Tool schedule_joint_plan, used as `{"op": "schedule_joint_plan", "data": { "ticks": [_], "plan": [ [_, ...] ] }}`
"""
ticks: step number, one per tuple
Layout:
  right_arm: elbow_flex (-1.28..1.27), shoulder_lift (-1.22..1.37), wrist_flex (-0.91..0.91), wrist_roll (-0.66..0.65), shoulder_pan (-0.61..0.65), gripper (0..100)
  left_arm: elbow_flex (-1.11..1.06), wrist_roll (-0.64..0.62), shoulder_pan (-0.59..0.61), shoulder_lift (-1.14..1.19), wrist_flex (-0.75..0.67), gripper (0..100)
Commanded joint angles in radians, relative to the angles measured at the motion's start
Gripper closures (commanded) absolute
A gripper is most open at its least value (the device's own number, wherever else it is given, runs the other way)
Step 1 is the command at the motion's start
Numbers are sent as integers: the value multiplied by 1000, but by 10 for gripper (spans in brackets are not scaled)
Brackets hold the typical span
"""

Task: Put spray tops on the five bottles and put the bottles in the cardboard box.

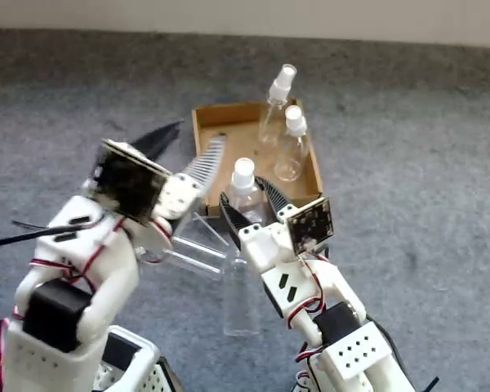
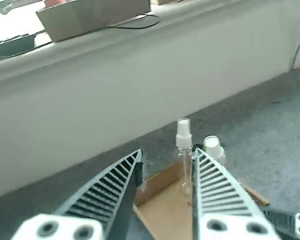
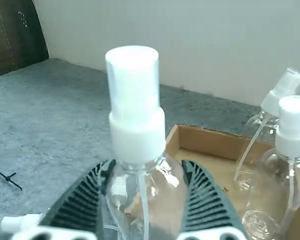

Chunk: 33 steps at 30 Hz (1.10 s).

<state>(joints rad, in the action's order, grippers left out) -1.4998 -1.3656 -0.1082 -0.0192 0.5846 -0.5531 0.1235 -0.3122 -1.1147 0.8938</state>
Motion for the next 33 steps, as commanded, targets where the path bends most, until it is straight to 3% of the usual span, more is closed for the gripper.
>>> {"op": "schedule_joint_plan", "data": {
  "ticks": [1,7,14,18,25,33],
  "plan": [
    [18,1,30,-110,-16,995,-90,0,234,2,32,850],
    [131,31,113,-63,-15,995,-475,-3,483,2,-106,850],
    [504,452,133,86,-15,995,-828,-3,532,2,-433,850],
    [697,733,254,75,-18,995,-900,-3,526,4,-529,850],
    [855,1141,479,-41,-33,995,-911,-3,532,4,-539,850],
    [1010,1440,602,203,-120,995,-914,-3,526,4,-539,850]
  ]
}}
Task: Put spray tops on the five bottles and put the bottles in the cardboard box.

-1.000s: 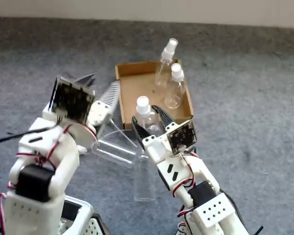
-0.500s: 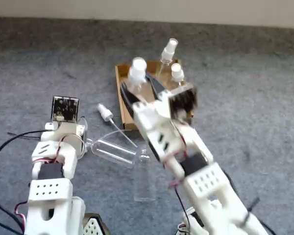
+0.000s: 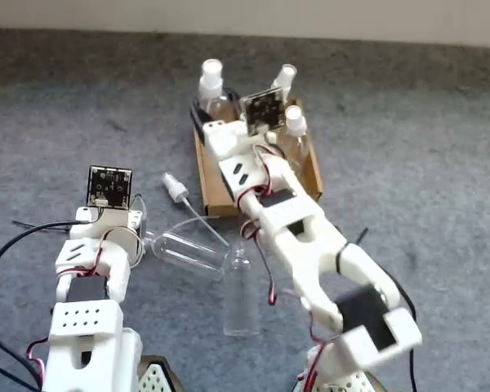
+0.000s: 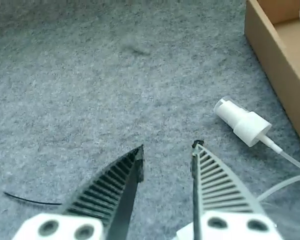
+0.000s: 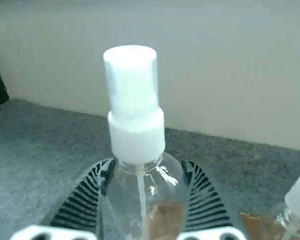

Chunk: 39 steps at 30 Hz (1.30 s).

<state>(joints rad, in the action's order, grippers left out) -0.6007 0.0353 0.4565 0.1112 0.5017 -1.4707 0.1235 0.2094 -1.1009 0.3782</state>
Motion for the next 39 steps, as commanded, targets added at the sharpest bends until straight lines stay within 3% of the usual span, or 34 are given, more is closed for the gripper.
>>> {"op": "schedule_joint_plan", "data": {
  "ticks": [1,6,17,28,33,39],
  "plan": [
    [134,67,38,94,-41,995,4,-3,4,-10,-23,850],
    [220,179,41,120,-42,995,4,-2,4,-8,-25,850],
    [242,363,240,112,-44,995,4,-2,2,-5,-25,850],
    [242,381,240,112,-39,991,4,-2,2,-4,-25,850],
    [242,403,248,11,-30,991,2,-2,2,-4,-25,850],
    [245,420,248,-6,-7,991,2,-2,2,-4,-25,850]
  ]
}}
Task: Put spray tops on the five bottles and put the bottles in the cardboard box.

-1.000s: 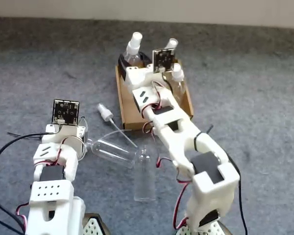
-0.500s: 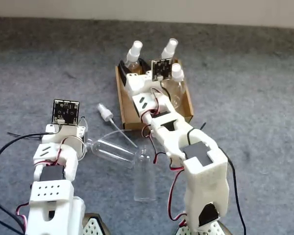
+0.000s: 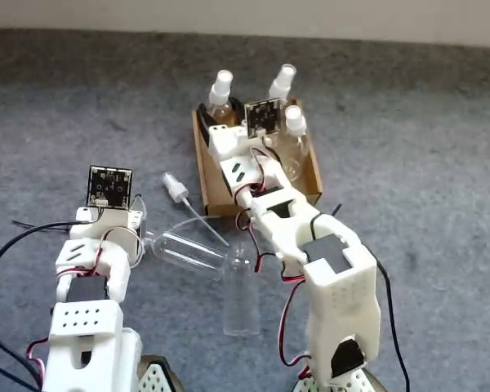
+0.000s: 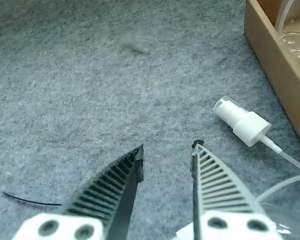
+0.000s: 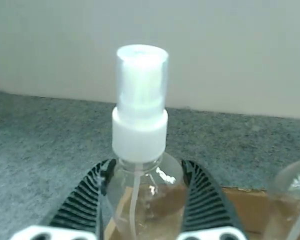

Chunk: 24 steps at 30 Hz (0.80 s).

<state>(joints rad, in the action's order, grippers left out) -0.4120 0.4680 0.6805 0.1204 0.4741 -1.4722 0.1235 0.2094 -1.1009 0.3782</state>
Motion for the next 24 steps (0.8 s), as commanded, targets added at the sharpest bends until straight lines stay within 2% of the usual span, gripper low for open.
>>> {"op": "schedule_joint_plan", "data": {
  "ticks": [1,6,12,20,24],
  "plan": [
    [64,-12,24,-15,21,991,4,-2,2,-4,-25,850],
    [76,-10,24,-15,19,971,4,-2,2,-4,-25,850],
    [73,-10,19,-15,22,830,4,-2,2,-4,-25,850],
    [76,-13,18,-18,22,822,4,-2,2,-4,-25,850],
    [76,-13,18,-97,30,821,4,-2,2,-4,-25,850]
  ]
}}
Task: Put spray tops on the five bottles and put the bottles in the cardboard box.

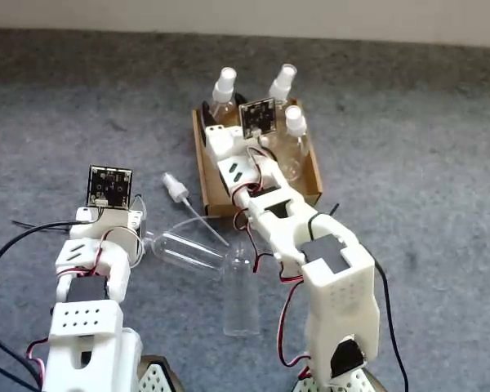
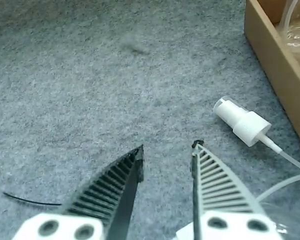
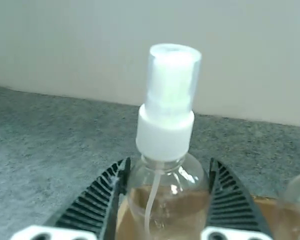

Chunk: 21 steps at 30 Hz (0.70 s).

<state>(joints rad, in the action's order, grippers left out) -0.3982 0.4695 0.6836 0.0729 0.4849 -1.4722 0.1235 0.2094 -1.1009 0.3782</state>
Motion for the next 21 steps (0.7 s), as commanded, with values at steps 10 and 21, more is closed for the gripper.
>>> {"op": "schedule_joint_plan", "data": {
  "ticks": [10,21],
  "plan": [
    [62,-15,15,-72,39,820,4,-2,2,-4,-25,850],
    [87,-16,13,-72,35,820,4,-2,2,-4,-25,850]
  ]
}}
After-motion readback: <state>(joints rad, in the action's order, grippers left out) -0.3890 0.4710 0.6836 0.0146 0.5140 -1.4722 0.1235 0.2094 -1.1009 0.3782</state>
